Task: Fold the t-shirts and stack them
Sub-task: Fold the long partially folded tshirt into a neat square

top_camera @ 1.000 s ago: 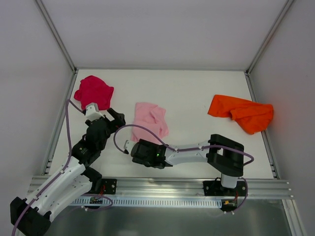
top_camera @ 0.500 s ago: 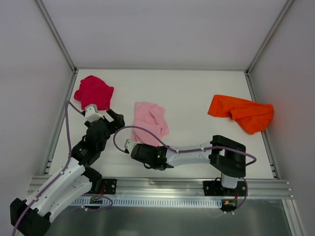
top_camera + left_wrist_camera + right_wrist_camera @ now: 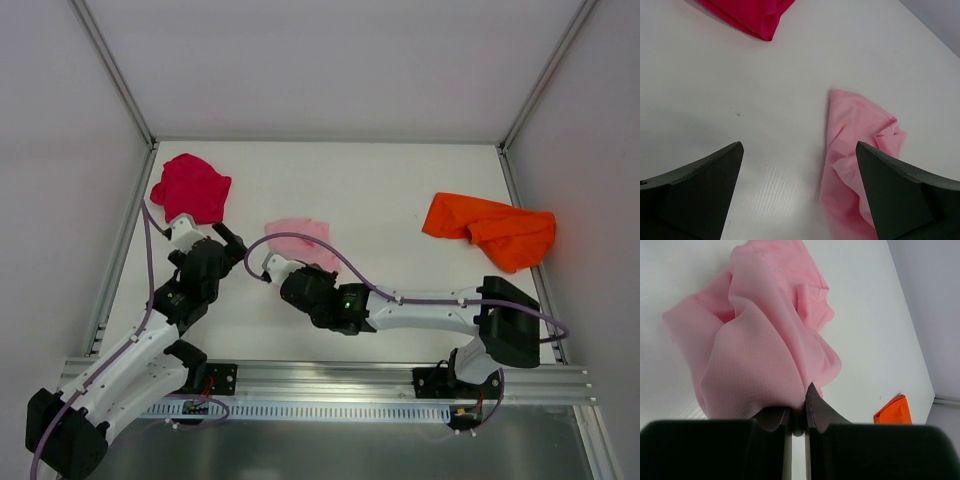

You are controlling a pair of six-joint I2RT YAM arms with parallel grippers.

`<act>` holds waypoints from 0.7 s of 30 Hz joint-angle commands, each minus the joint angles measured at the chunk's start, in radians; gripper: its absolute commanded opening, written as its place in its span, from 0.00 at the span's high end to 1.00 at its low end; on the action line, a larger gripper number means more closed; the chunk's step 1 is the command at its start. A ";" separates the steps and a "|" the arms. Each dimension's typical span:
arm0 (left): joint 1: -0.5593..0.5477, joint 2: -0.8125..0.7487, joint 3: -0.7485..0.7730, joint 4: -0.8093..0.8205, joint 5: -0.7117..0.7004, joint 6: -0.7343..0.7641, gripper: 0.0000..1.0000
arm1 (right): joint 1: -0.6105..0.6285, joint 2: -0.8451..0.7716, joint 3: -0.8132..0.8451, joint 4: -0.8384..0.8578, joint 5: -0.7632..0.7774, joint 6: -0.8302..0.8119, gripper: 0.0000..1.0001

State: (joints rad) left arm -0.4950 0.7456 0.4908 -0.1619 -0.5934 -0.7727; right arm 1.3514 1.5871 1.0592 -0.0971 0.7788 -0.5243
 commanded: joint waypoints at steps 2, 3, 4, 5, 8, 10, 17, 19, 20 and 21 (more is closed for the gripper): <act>0.021 -0.018 0.000 0.016 -0.009 -0.030 0.01 | -0.070 -0.041 0.004 0.077 -0.021 -0.046 0.99; 0.021 -0.037 -0.003 0.012 -0.008 -0.031 0.01 | -0.084 -0.036 0.011 0.074 -0.036 -0.048 0.99; 0.021 -0.048 -0.004 -0.001 -0.006 -0.033 0.01 | -0.110 -0.018 0.033 0.070 -0.064 -0.054 0.99; 0.019 -0.061 -0.009 -0.005 -0.005 -0.037 0.01 | -0.124 -0.007 0.044 0.065 -0.070 -0.066 0.99; 0.021 -0.120 -0.038 -0.004 0.000 -0.033 0.01 | -0.193 0.027 0.079 0.079 -0.128 -0.086 0.99; 0.021 -0.121 -0.043 -0.010 -0.009 -0.033 0.01 | -0.207 0.022 0.085 0.118 -0.177 -0.098 0.99; 0.021 -0.068 -0.040 0.035 0.000 -0.017 0.01 | -0.219 -0.003 0.153 0.013 -0.288 -0.132 0.99; 0.019 -0.058 -0.038 0.036 -0.003 -0.016 0.01 | -0.222 -0.051 0.121 0.031 -0.323 -0.137 0.99; 0.021 -0.060 -0.040 0.038 -0.003 -0.016 0.01 | -0.225 -0.067 0.110 0.034 -0.341 -0.140 0.99; 0.021 -0.061 -0.040 0.039 -0.005 -0.016 0.01 | -0.236 -0.093 0.101 0.027 -0.361 -0.141 0.99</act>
State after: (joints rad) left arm -0.4824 0.6861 0.4591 -0.1627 -0.5850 -0.7959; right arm 1.1275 1.5921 1.1610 -0.0795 0.4927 -0.6422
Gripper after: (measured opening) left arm 0.987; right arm 0.094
